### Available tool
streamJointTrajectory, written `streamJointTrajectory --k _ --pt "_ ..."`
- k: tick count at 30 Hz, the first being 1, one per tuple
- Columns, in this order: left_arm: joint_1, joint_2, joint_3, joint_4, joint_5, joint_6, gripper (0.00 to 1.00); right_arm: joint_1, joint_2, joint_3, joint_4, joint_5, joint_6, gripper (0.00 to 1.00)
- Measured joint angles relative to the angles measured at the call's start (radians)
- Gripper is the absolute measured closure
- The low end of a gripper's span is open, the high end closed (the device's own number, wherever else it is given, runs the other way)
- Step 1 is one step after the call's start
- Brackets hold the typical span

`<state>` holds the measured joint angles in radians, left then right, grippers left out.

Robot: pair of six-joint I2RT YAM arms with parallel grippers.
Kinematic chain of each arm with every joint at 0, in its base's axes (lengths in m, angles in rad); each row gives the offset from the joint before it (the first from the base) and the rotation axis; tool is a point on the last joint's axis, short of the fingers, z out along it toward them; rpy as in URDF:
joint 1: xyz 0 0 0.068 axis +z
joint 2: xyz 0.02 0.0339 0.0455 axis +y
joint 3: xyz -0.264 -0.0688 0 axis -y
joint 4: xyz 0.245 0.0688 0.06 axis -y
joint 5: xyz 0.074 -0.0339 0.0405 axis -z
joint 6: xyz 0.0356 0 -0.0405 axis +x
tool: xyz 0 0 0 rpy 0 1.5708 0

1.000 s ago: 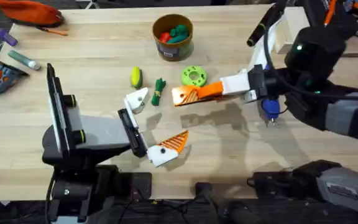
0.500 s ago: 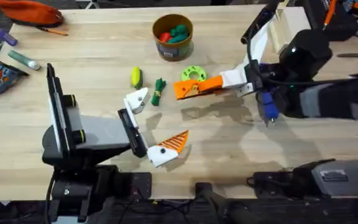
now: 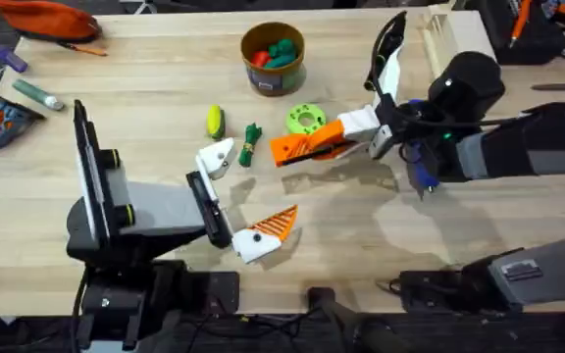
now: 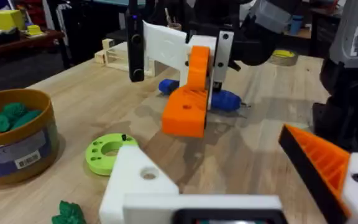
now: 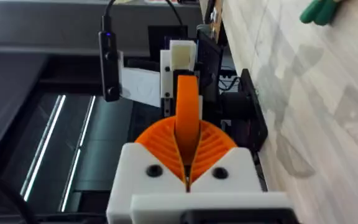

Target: Pick up the gripper from the table and insert it into the empty holder that is missing its gripper. Then pick up a screw, insert it into the mounting hole, and use the screwdriver to tighten it. Finally, clean up the table by picking up the vegetable and placing it into the bucket.

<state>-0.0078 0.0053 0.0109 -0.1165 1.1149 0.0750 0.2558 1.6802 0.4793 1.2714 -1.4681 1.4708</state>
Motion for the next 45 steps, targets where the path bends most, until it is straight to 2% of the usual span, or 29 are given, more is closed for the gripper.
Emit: streamJointTrajectory --k 16,26,37,45 --pt "0.0 0.0 0.0 0.0 0.0 0.0 0.016 0.067 0.001 0.051 -0.026 0.012 -0.033 0.993" --pt "0.0 0.0 0.0 0.0 0.0 0.0 0.016 0.107 0.058 0.051 -0.024 0.055 -0.07 0.993" --pt "0.0 0.0 0.0 0.0 0.0 0.0 0.015 0.115 0.058 0.053 -0.016 0.069 -0.122 0.993" --pt "0.0 0.0 0.0 0.0 0.0 0.0 0.015 0.153 0.058 0.115 -0.031 0.061 -0.125 0.993"
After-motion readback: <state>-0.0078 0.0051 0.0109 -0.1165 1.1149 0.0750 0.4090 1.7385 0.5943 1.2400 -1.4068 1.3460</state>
